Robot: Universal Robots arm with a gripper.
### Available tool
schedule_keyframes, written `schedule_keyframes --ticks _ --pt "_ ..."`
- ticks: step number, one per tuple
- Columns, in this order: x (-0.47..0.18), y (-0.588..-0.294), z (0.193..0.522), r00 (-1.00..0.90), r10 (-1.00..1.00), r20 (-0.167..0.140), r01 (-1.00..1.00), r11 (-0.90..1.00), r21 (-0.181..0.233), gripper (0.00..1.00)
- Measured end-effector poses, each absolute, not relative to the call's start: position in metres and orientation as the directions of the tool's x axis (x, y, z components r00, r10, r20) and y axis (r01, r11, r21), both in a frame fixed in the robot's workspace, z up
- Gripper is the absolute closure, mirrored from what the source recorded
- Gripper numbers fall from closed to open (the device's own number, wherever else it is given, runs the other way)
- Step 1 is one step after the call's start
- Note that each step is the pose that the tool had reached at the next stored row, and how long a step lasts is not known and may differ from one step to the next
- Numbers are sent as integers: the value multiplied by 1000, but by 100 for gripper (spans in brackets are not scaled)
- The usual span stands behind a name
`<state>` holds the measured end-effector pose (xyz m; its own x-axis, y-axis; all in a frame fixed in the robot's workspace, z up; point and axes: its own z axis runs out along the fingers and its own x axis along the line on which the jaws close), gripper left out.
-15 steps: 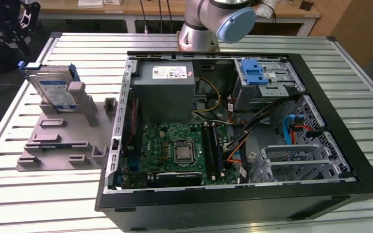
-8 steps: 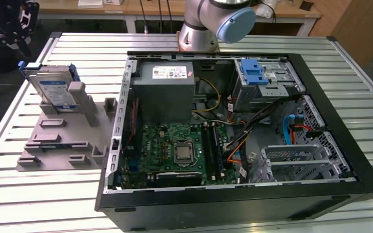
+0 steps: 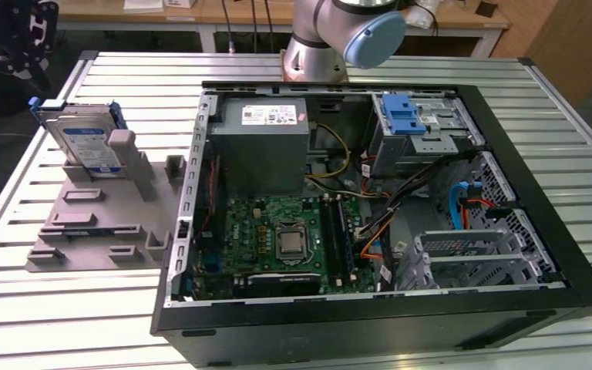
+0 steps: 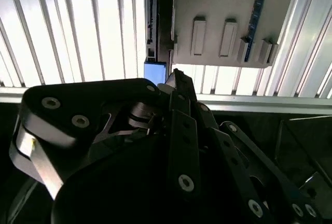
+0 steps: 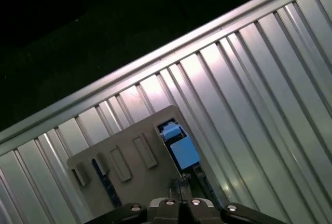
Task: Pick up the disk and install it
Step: 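Pick up the disk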
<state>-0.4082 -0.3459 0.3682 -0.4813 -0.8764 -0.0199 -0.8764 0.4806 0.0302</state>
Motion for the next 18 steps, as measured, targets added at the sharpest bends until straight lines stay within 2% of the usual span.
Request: schedule_keyframes --ticks 8,18 --pt "-408 -346 368 -351 -936 -20 -936 351 30 89" --pt "-408 -346 368 -341 -940 -20 -940 341 30 89"
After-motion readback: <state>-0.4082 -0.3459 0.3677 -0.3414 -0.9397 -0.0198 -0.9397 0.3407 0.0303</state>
